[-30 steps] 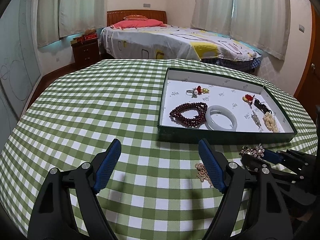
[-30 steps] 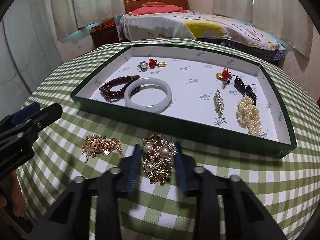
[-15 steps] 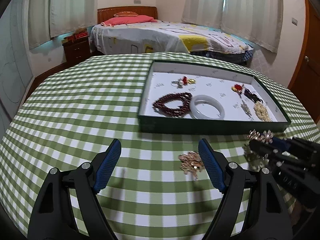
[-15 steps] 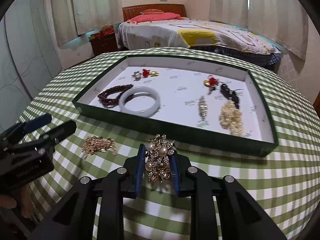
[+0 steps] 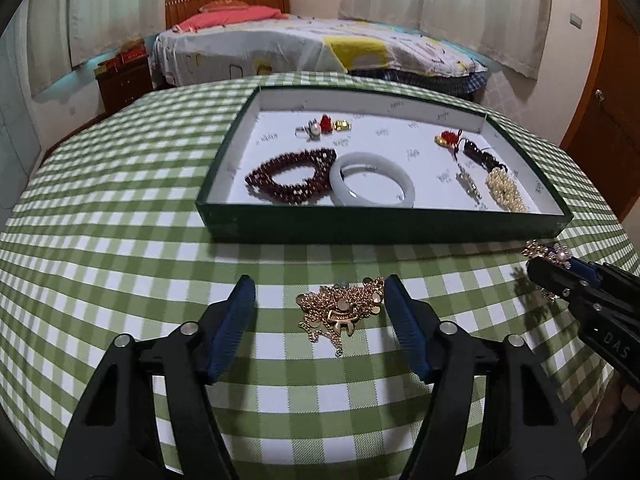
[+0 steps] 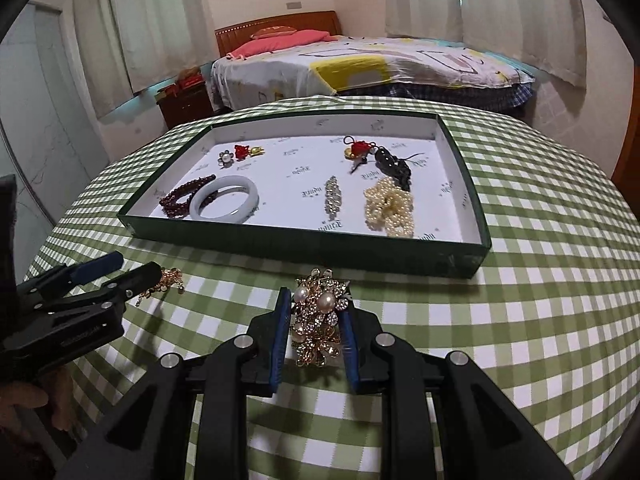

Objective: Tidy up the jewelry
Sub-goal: 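Grasp the gold pearl brooch with the right tool while the left tool grasps the gold filigree brooch, then carry both gold brooches into the box and open both tools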

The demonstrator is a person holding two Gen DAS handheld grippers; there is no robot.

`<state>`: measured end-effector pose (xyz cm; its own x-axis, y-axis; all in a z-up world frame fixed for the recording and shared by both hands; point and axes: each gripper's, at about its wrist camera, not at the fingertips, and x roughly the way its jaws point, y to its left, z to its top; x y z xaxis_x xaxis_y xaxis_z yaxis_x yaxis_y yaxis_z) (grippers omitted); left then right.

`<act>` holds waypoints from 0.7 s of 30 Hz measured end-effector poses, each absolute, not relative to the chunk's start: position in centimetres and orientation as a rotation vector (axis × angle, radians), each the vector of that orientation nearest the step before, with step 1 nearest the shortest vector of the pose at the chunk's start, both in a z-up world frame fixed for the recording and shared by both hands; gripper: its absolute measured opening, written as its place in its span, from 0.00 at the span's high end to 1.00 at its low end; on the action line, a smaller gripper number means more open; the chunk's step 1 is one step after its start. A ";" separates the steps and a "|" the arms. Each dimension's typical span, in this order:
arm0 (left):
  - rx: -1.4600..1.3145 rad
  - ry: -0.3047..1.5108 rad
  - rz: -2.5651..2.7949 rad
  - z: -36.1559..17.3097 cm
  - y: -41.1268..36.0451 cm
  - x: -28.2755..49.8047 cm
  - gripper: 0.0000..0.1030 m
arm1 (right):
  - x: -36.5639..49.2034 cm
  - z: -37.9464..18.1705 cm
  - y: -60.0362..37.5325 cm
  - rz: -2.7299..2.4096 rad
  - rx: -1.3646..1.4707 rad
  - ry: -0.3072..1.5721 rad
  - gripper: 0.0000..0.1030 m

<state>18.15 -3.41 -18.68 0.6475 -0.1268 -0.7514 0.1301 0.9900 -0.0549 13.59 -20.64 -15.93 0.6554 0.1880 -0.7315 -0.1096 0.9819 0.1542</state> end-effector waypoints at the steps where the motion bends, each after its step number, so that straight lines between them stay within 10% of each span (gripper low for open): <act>1: 0.000 0.866 -0.149 -18.9 -3.4 18.3 0.44 | 13.6 -15.9 -20.7 0.170 0.104 0.838 0.77; 5: 0.012 0.868 -0.165 -19.1 -3.7 18.2 0.47 | 13.7 -15.9 -20.9 0.172 0.112 0.833 0.77; 11: 0.013 0.860 -0.231 -19.0 -4.3 18.0 0.82 | 13.7 -16.2 -21.0 0.173 0.119 0.837 0.77; 21: -0.006 0.846 -0.239 -18.8 -4.0 17.5 0.86 | 13.7 -16.3 -20.8 0.177 0.115 0.838 0.77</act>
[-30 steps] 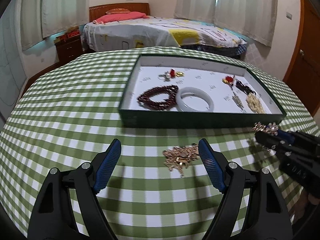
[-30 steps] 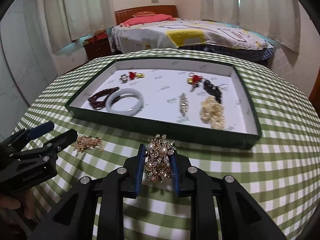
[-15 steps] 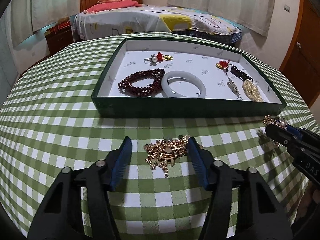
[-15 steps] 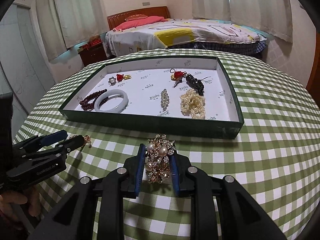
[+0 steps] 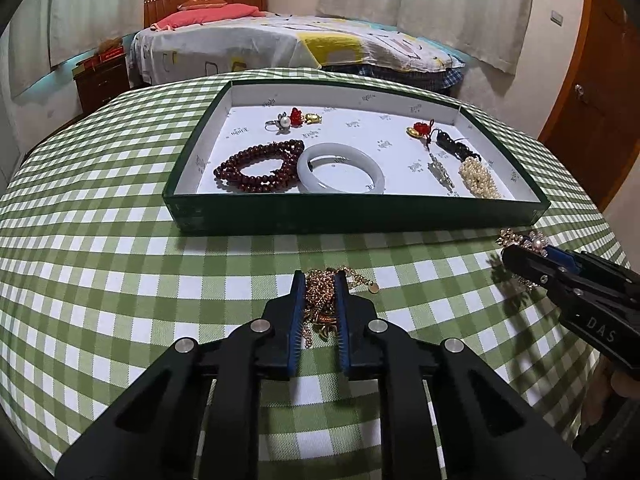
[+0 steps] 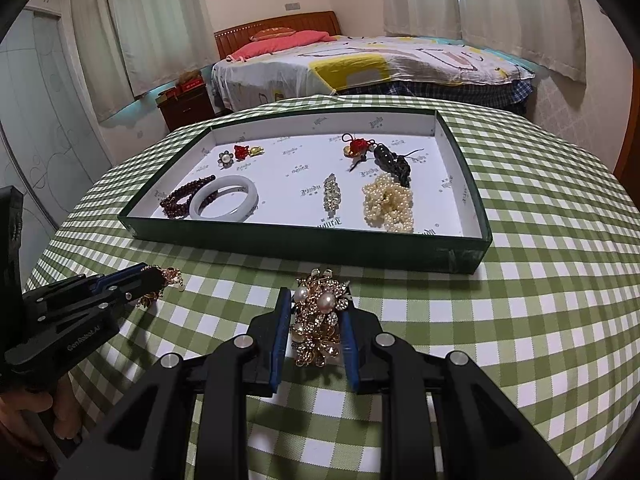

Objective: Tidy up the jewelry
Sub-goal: 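Carry both gold brooches into the box and open both tools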

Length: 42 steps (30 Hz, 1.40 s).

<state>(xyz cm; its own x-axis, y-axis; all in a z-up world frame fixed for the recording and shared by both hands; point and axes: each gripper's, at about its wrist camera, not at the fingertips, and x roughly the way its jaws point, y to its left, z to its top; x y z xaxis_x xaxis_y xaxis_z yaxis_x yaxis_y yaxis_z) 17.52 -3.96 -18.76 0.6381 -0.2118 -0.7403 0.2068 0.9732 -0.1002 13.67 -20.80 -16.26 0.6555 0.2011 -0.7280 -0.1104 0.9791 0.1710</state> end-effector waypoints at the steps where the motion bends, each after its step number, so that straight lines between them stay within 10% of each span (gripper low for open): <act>1: -0.006 0.840 -0.238 -18.6 -3.9 17.3 0.86 | 13.7 -16.2 -20.8 0.177 0.115 0.837 0.77; 42: 0.004 0.477 -0.256 -5.0 -6.6 21.9 0.86 | 18.9 -5.0 -19.4 0.199 0.069 0.531 0.77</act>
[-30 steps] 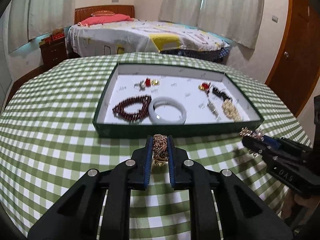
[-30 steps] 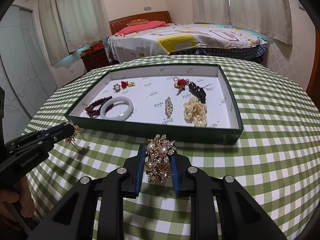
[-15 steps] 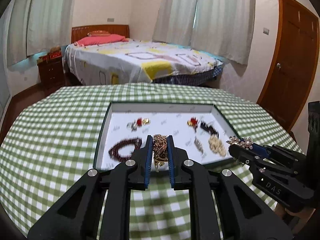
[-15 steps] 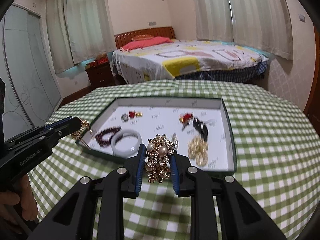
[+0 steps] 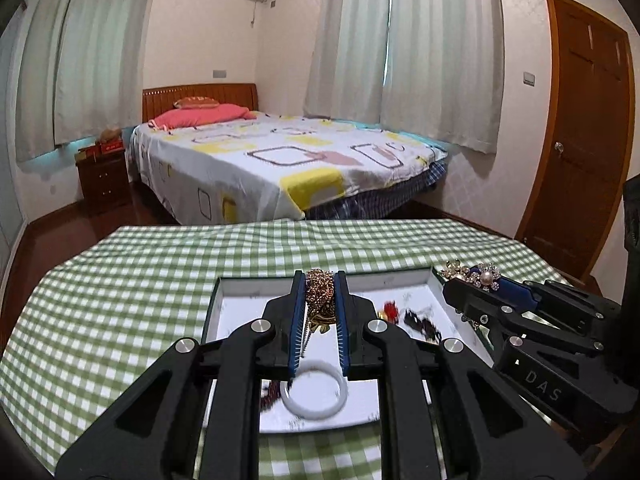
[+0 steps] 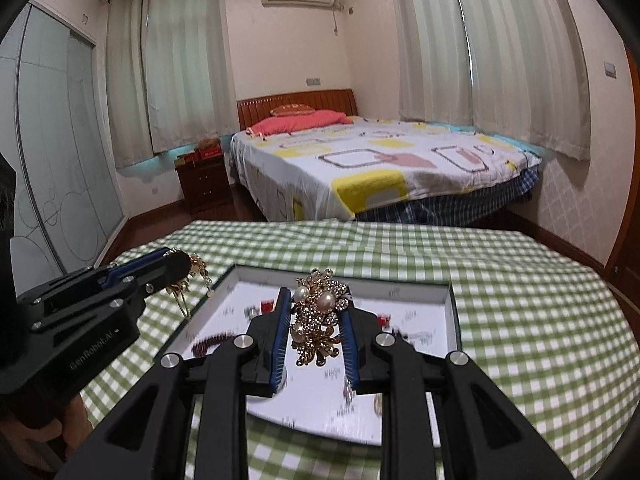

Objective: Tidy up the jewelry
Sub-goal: 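Carry both gold brooches into the box and open both tools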

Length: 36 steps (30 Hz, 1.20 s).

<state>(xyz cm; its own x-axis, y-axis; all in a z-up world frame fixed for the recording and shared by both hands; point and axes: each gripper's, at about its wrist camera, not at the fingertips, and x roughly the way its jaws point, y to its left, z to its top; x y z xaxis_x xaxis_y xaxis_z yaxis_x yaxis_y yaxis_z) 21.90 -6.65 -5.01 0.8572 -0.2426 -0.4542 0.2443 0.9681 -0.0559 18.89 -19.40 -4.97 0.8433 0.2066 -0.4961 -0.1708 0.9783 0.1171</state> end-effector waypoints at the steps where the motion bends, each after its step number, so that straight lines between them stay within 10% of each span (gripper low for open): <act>1: 0.003 0.471 -0.255 -4.8 -6.7 22.1 0.86 | 19.1 -4.8 -19.3 0.200 0.068 0.524 0.77; 36: 0.093 0.813 -0.130 -16.7 -9.3 33.6 0.86 | 27.9 -15.3 -19.9 0.154 0.090 0.794 0.77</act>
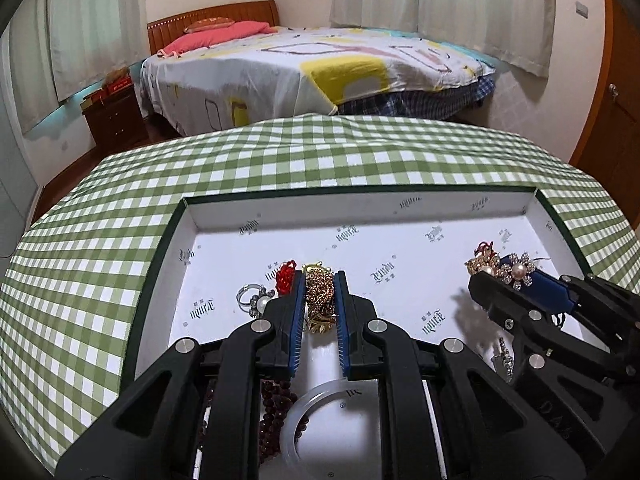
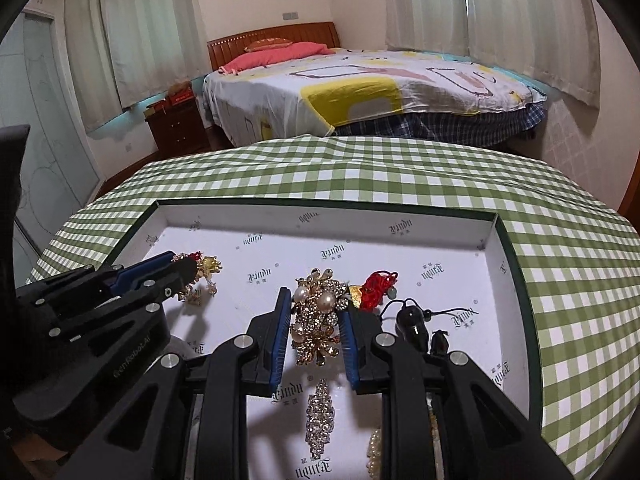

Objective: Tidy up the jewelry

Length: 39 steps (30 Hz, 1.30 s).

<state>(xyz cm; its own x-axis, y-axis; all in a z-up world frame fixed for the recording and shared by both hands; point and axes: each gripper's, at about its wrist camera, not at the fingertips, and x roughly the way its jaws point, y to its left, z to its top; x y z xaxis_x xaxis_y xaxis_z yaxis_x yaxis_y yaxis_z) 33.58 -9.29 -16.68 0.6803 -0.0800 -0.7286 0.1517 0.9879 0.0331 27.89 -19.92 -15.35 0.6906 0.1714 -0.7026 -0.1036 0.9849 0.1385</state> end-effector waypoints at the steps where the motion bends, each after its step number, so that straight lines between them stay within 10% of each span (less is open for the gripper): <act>1: 0.098 0.819 -0.130 -16.8 -9.4 33.6 0.86 | 27.9 -15.4 -19.9 0.153 0.090 0.797 0.77; 20: 0.100 0.861 -0.135 -17.3 -9.6 34.4 0.85 | 28.7 -15.6 -20.0 0.156 0.107 0.845 0.67; 39: 0.055 0.738 -0.092 -12.5 -7.3 28.8 0.22 | 23.0 -11.7 -21.9 0.080 0.106 0.733 0.33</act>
